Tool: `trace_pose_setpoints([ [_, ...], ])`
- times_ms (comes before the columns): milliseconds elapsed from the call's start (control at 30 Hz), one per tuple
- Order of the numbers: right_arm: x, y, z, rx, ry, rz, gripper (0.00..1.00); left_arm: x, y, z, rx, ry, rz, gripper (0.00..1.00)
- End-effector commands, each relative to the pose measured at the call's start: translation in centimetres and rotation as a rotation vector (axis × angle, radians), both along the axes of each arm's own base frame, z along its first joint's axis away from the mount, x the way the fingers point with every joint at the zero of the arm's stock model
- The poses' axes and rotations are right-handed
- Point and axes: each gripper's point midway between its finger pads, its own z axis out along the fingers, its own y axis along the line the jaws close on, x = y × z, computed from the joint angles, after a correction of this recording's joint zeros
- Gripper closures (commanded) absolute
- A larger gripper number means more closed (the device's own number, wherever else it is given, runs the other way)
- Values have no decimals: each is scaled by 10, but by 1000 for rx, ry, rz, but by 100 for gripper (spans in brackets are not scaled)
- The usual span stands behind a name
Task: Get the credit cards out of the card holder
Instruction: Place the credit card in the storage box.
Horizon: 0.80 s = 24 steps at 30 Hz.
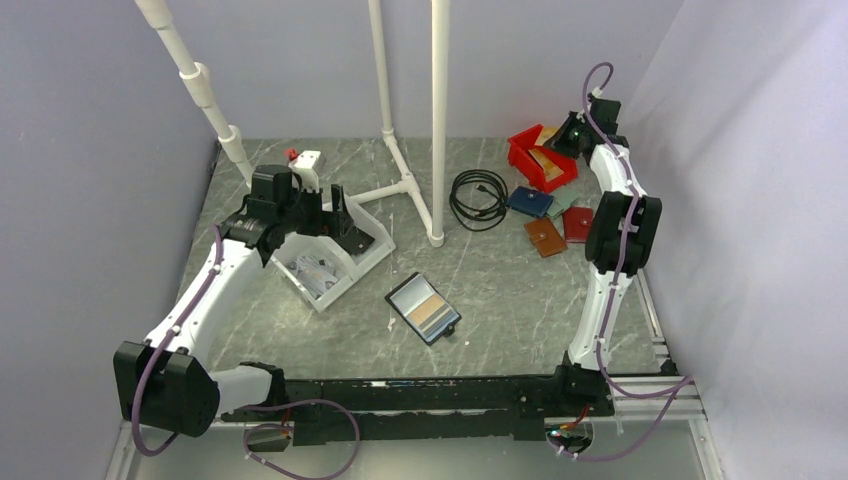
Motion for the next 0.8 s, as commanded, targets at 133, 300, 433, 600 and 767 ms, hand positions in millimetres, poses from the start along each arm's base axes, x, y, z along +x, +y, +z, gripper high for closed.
trace_pose_setpoints([
  [133,20,1,14,60,-65,-23,100,5,5,-3,15,-4,3,0],
  [300,20,0,1,61,-43,-28,74,5,7,-4,15,-3,7,1],
  [433,12,-18,-13,-42,9,-72,55,6,7,-4,15,-2,9,1],
  [600,-10,-29,3,-166,0,-58,49,3,1,1,-25,-6,-27,0],
  [767,-40,-25,27,-216,-29,-12,47,-3,-19,1,-106,19,-125,1],
])
